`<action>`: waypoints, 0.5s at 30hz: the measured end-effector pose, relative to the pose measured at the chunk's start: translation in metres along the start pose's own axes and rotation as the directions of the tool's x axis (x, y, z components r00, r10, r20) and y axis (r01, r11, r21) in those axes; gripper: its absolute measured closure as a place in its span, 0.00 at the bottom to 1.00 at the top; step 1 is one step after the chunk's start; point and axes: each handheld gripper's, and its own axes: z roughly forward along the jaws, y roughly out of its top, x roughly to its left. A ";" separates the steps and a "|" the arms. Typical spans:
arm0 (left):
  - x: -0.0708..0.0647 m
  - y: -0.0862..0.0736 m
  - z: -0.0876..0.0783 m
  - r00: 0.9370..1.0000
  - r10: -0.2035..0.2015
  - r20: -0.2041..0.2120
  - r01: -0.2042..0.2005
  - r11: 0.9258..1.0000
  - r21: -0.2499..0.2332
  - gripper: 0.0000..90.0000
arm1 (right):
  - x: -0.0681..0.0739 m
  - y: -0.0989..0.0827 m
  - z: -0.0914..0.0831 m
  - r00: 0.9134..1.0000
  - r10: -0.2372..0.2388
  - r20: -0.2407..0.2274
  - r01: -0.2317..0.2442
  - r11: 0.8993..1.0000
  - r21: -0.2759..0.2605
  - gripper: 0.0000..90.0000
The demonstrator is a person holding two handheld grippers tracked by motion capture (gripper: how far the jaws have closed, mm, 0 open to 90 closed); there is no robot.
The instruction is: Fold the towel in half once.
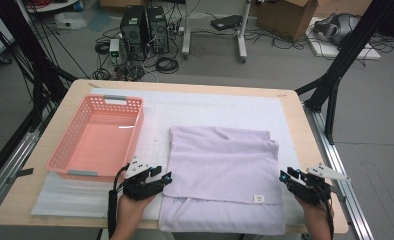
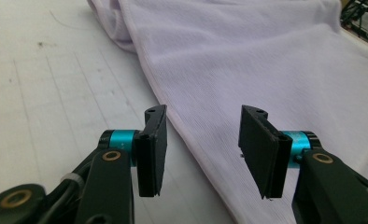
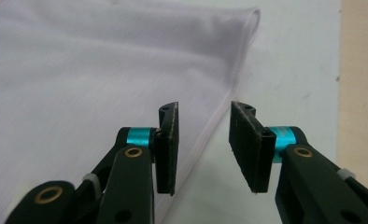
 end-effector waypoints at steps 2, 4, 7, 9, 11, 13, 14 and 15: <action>-0.006 -0.008 -0.007 1.000 -0.014 0.010 0.014 1.000 0.002 0.58 | 0.006 -0.011 -0.012 1.000 -0.012 -0.006 0.012 1.000 0.010 0.69; -0.011 -0.016 -0.014 1.000 -0.020 0.011 0.020 1.000 0.018 0.59 | 0.011 -0.023 -0.024 1.000 -0.010 -0.009 0.010 0.999 0.033 0.69; -0.019 -0.026 -0.024 0.999 -0.035 0.013 0.034 0.999 0.041 0.60 | 0.020 -0.039 -0.039 1.000 -0.009 -0.028 0.010 0.998 0.059 0.69; -0.025 -0.030 -0.029 0.999 -0.040 0.025 0.039 0.998 0.051 0.61 | 0.027 -0.048 -0.047 0.999 0.008 -0.048 -0.005 0.997 0.073 0.69; -0.031 -0.036 -0.031 0.998 -0.042 0.037 0.039 0.996 0.080 0.61 | 0.034 -0.055 -0.050 0.998 0.006 -0.064 0.000 0.995 0.096 0.69; -0.038 -0.042 -0.032 0.999 -0.021 0.030 0.019 0.998 0.059 0.62 | 0.041 -0.061 -0.051 0.998 -0.019 -0.053 0.024 0.994 0.107 0.71; -0.041 -0.044 -0.033 1.000 -0.010 0.019 0.009 0.998 0.059 0.65 | 0.045 -0.062 -0.052 0.999 -0.022 -0.035 0.026 0.994 0.108 0.77; -0.045 -0.046 -0.034 1.000 0.007 0.000 -0.007 0.998 0.060 0.76 | 0.047 -0.062 -0.052 0.999 -0.039 -0.021 0.041 0.993 0.114 0.89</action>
